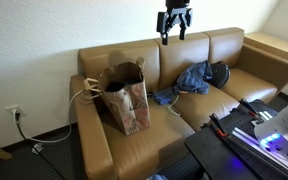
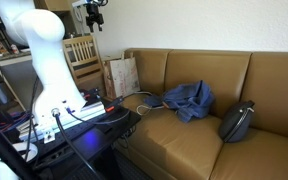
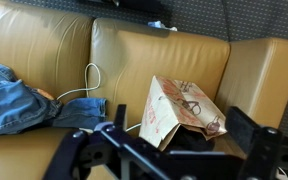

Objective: Pick up the cloth from the brown bag and put it on the couch.

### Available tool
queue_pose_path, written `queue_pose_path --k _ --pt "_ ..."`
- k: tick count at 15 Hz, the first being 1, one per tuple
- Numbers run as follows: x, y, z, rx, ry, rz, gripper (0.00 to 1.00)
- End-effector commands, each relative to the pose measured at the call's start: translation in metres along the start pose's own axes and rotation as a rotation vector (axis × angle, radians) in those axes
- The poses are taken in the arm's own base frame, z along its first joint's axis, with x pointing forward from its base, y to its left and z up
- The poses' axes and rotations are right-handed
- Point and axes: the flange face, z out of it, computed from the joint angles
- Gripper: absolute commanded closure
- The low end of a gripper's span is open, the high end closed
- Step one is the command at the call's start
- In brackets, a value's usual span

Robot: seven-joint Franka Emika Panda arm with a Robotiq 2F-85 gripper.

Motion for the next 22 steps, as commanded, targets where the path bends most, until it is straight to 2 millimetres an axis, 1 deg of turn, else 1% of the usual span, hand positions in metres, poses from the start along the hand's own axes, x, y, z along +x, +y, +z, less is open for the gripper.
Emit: queue_pose_path --k 1,3,6,9,11,12,13,14,15,17,18,19,20,22 --pt "0.007 -0.006 0.02 0.005 -0.024 -0.025 0.0" --pt "0.017 -0.027 0.038 0.038 -0.014 -0.04 0.0" --pt "0.038 -0.057 0.058 0.082 0.051 -0.05 0.0" --pt "0.065 -0.072 0.072 0.112 0.13 -0.022 0.0" --pt "0.087 -0.074 0.074 0.121 0.176 0.021 0.0" --pt "0.091 -0.074 0.071 0.134 0.182 0.034 0.0" --pt "0.093 -0.073 0.066 0.152 0.186 0.041 0.0" --pt "0.083 -0.071 0.073 0.132 0.166 0.021 0.0" --pt "0.088 -0.071 0.071 0.138 0.173 0.027 0.0" --pt "0.092 -0.07 0.067 0.143 0.181 0.031 0.0" --pt "0.097 -0.074 0.079 0.124 0.147 0.032 0.0" --pt "0.103 -0.074 0.096 0.107 0.113 0.04 0.0" --pt "0.107 -0.071 0.105 0.11 0.102 0.053 0.0" --pt "0.11 -0.066 0.112 0.109 0.099 0.065 0.0"
